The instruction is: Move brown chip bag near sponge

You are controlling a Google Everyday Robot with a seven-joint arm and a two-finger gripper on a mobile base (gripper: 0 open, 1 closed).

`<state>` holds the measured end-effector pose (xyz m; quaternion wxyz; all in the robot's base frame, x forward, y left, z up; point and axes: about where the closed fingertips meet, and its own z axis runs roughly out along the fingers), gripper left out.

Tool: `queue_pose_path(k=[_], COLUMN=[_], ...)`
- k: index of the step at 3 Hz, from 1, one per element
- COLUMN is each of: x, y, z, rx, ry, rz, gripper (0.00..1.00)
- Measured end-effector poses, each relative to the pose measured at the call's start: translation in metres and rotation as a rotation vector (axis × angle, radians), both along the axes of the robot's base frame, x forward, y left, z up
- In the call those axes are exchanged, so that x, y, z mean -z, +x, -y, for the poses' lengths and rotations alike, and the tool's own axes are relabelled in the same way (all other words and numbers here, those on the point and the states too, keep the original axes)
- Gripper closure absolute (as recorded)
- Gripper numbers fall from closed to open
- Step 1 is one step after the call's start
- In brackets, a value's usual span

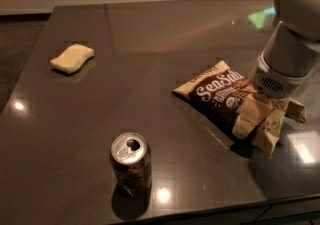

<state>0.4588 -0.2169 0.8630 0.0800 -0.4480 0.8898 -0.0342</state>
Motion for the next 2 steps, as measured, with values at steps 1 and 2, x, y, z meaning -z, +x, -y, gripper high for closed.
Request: queue_pose_path(k=[1, 2], x=[-0.008, -0.022], y=[0.006, 0.017], z=[-0.003, -0.013], rx=[0.000, -0.025], ry=[-0.002, -0.005], rz=[0.014, 0.035], gripper=[0.37, 0.59])
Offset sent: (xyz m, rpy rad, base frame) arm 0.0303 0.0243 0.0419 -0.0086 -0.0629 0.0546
